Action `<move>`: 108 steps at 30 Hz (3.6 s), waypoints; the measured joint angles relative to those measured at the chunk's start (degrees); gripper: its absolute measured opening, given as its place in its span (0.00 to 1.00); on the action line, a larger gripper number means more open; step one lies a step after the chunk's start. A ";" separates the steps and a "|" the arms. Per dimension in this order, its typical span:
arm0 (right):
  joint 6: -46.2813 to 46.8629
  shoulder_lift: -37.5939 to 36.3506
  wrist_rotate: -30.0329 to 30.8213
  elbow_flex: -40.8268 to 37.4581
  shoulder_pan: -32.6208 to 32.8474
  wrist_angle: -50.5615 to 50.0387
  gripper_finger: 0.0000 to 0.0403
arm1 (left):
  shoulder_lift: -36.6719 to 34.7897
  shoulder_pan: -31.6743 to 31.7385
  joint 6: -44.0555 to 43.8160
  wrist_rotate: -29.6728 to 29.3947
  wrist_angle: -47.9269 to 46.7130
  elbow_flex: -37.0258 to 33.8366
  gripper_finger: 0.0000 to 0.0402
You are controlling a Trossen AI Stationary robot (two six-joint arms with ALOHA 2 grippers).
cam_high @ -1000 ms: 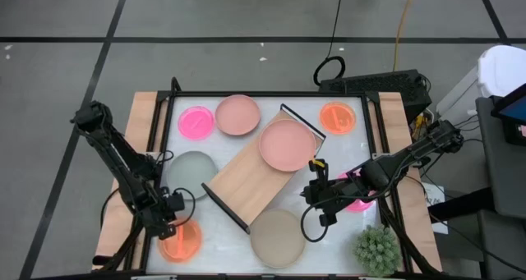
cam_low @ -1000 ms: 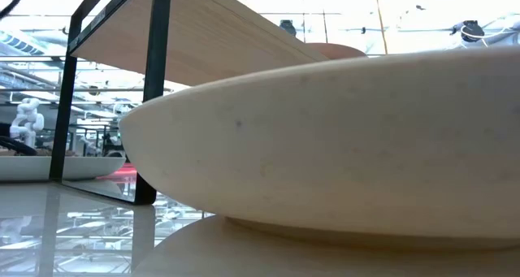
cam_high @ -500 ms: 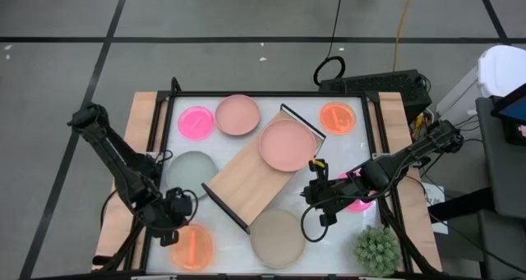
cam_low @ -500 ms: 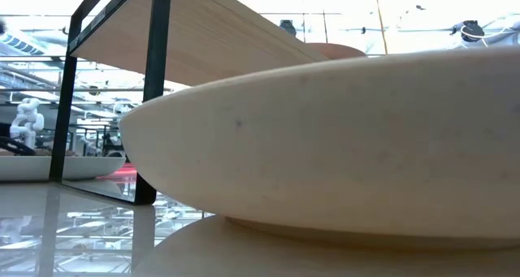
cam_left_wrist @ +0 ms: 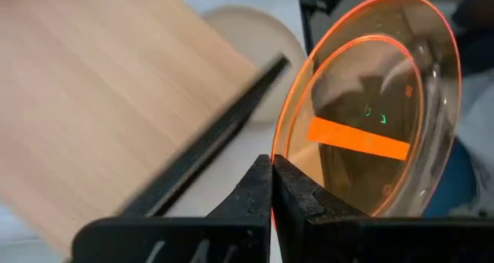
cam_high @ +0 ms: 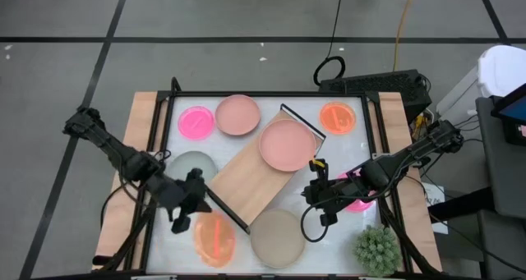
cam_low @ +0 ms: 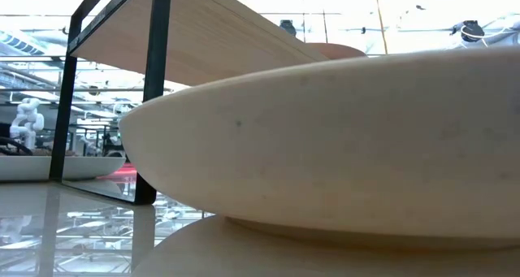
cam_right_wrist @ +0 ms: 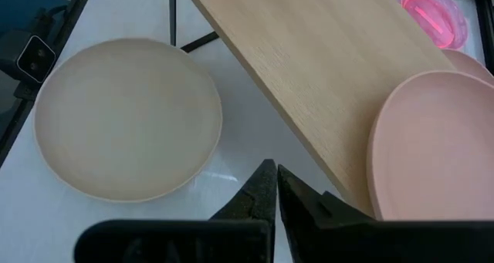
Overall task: Place and stack plates onto a shelf
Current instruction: Put bottom small orange plate on the shelf
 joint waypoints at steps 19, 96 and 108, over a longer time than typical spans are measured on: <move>-0.17 0.00 -0.17 0.00 0.00 -0.64 0.00 | 0.40 23.87 10.31 1.00 -3.58 6.21 0.00; 1.70 0.00 -0.23 0.00 -0.02 -3.20 0.00 | 13.08 34.69 12.73 12.50 -10.16 6.08 0.08; 1.70 0.00 -0.23 0.00 -0.02 -3.25 0.00 | 13.18 34.69 11.76 11.14 -9.90 6.12 0.25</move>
